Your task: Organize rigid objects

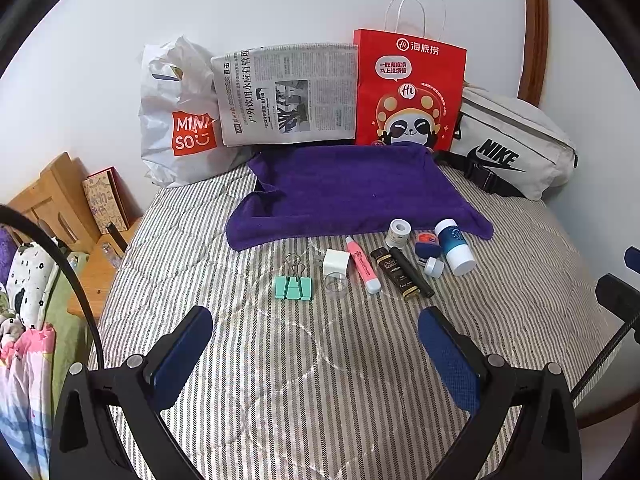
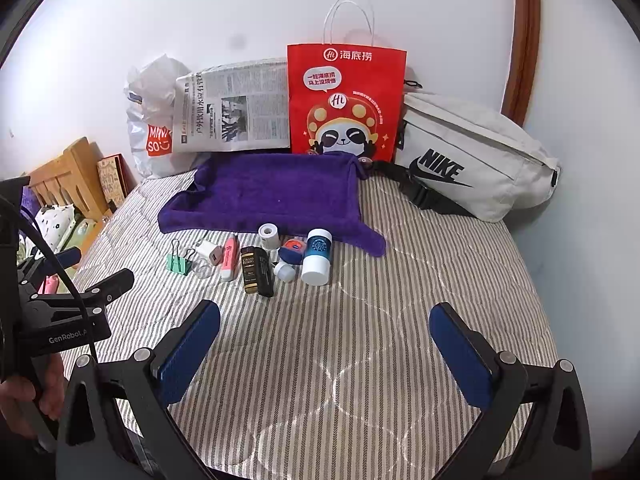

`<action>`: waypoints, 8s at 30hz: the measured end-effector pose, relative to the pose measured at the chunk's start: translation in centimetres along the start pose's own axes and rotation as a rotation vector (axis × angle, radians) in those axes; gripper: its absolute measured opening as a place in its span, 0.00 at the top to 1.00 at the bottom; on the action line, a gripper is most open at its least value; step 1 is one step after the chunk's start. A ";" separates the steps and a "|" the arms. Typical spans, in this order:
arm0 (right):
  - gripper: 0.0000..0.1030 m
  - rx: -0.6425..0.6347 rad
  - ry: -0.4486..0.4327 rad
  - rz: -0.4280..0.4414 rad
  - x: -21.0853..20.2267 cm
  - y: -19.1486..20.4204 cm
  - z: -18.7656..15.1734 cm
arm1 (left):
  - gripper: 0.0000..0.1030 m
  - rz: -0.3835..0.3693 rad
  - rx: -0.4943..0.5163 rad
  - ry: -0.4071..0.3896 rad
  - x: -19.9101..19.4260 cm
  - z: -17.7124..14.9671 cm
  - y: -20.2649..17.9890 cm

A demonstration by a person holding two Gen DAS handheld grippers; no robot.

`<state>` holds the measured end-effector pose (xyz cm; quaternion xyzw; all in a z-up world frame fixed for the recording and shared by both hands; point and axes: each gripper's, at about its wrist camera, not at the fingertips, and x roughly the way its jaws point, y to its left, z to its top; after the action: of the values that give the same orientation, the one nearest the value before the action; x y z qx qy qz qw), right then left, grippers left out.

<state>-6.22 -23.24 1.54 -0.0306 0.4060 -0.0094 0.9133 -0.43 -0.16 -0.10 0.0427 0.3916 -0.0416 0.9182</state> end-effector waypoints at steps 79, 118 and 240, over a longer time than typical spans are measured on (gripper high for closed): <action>0.01 0.031 0.209 0.060 14.9 -1.1 -3.5 | 0.34 -0.037 -0.028 0.105 17.1 -0.8 4.1; 0.62 -0.092 0.181 0.068 24.7 0.4 3.5 | 0.62 -0.066 0.018 0.083 16.6 -0.8 3.3; 0.37 -0.196 0.282 0.042 36.1 2.1 14.3 | 0.41 -0.048 0.080 0.241 31.5 15.7 2.8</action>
<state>28.56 -21.99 -15.79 -0.1095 0.5297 0.0453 0.8399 32.82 -0.48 -11.95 0.0748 0.4980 -0.0739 0.8608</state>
